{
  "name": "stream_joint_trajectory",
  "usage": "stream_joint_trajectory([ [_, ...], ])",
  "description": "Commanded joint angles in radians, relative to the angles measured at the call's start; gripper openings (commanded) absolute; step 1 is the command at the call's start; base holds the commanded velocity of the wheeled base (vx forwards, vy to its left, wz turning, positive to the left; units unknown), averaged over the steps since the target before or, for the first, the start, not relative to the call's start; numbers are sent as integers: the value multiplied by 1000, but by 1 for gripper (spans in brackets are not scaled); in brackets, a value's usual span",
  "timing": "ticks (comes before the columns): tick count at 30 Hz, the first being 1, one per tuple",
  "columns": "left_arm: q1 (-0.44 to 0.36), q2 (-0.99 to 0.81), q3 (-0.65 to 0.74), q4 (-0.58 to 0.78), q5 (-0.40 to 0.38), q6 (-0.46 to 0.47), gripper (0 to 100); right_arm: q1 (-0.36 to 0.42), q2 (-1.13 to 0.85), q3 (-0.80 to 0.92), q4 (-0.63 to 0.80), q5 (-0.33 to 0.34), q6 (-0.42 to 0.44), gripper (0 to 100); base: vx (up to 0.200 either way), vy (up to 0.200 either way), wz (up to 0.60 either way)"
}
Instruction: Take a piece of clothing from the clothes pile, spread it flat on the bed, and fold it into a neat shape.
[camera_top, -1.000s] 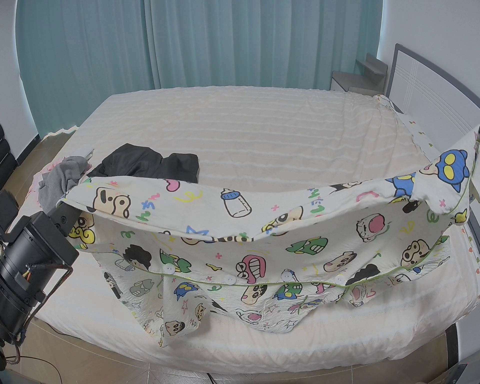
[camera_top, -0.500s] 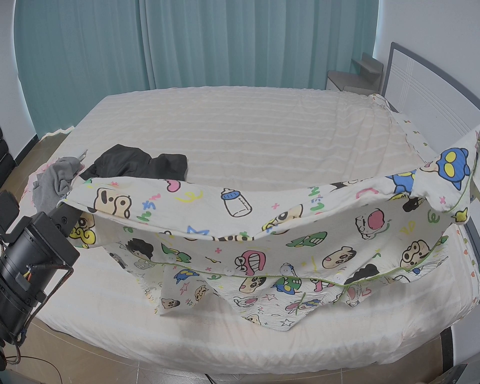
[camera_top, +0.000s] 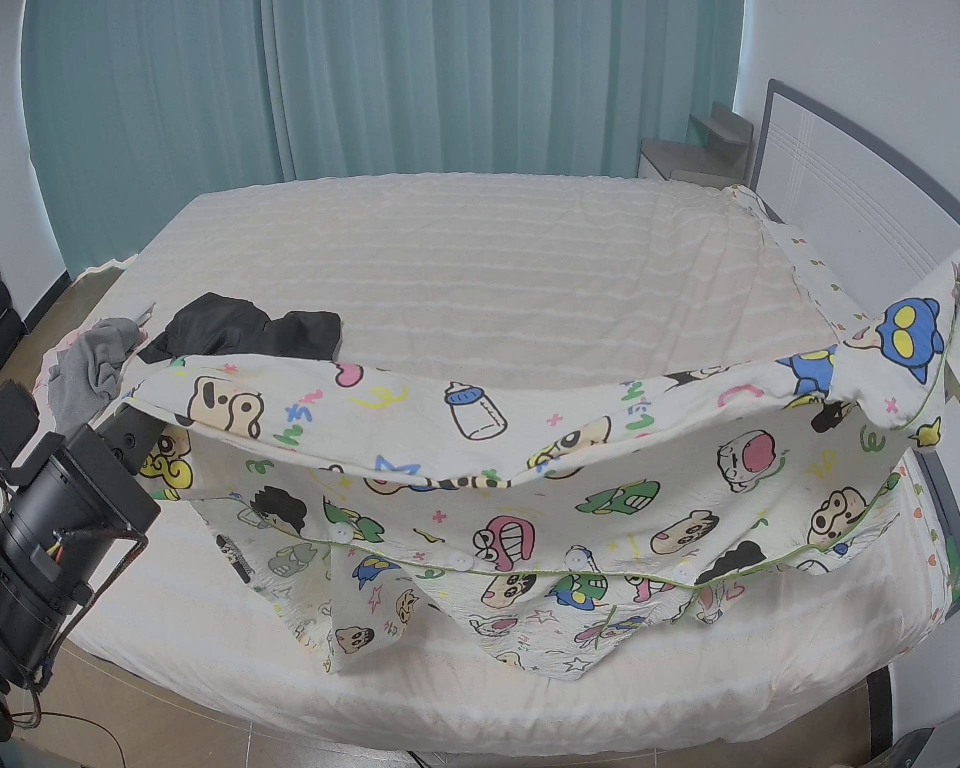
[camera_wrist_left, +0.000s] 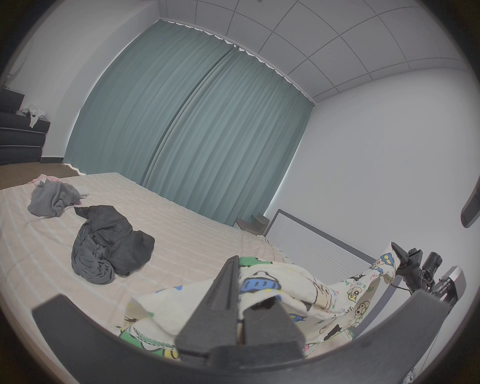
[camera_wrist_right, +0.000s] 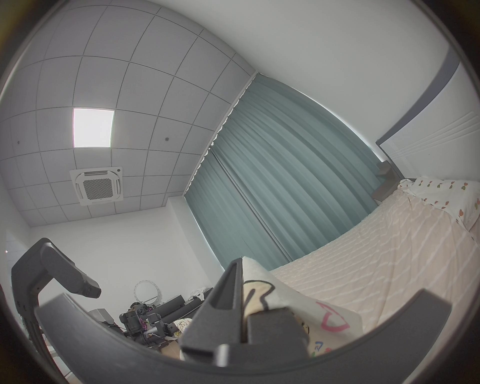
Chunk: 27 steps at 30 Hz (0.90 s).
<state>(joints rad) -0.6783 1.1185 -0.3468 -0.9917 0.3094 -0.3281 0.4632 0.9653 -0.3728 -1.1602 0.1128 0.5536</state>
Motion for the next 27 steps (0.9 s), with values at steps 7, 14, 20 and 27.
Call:
stream_joint_trajectory([
  [7,0,1,2,-1,1,-2,0,0,-10,0,-1,13,0,0,-200,0,0],
  [14,0,-11,0,-1,-10,6,0,-1,-65,0,1,54,0,0,-86,0,0],
  [20,0,-80,0,2,-72,38,0,-3,-97,-15,54,76,0,0,0,0,0],
  [27,-3,-124,2,5,-102,47,0,-3,-140,-34,91,94,0,0,0,0,0],
])
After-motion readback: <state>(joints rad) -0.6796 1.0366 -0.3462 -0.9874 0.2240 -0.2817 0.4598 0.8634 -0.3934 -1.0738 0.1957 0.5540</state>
